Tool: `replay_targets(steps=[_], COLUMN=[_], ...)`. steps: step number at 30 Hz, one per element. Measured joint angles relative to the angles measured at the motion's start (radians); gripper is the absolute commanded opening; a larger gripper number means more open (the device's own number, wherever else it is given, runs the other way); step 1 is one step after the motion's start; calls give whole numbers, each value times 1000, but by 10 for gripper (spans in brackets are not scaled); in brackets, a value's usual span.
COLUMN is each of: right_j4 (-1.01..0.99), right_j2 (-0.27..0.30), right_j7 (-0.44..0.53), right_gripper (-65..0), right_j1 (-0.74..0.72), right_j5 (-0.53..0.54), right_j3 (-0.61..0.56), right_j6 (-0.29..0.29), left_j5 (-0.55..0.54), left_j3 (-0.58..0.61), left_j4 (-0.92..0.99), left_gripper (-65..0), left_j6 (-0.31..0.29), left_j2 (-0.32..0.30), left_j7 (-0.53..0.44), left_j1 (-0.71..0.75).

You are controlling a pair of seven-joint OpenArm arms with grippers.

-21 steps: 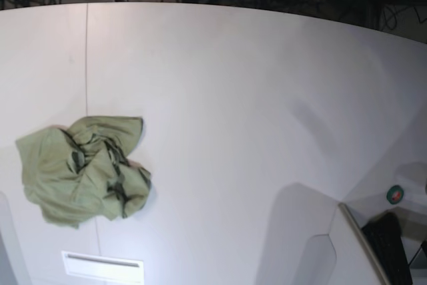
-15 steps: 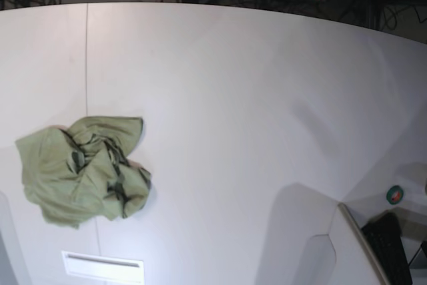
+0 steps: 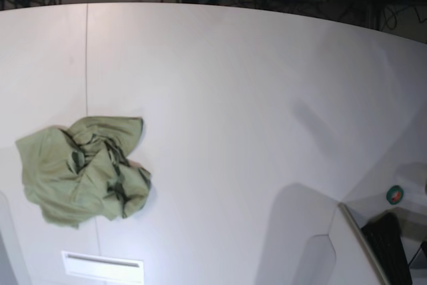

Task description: Layout the t-shirt on the table in an organized manner, then fold the t-shirt properly

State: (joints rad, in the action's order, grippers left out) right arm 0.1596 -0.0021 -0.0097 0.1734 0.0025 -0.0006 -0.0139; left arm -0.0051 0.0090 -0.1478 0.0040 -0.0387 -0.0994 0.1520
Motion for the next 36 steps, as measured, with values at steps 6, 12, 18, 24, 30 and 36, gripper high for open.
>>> replay_targets(steps=[6, 12, 18, 24, 30, 36], right_j4=[4, 1, -1, 3, 4, 107], right_j2=[22, 33, 43, 40, 41, 52], right_j7=[69, 60, 69, 69, 70, 65], right_gripper=[-650, -650, -650, -650, -650, -650], right_j1=[2, 8, 8, 27, 22, 101], right_j5=[-2, 0, 0, 0, 0, 2], right_j3=[0, 0, 2, 1, 1, 1], right_j6=[5, 7, 7, 7, 7, 7], left_j5=[0, 1, 1, -2, -2, 8], left_j3=[-8, -8, -4, -8, -2, 1], left_j4=[-6, -3, -5, -4, -5, -82], left_gripper=[-645, -426, -421, -650, -650, -650], left_j6=[-1, 0, 0, 0, 0, -3], left_j2=[6, 5, 5, 5, 5, -13], left_j7=[-9, 2, 23, 28, 28, -1], left_j1=[-1, 1, -2, 0, 2, 75])
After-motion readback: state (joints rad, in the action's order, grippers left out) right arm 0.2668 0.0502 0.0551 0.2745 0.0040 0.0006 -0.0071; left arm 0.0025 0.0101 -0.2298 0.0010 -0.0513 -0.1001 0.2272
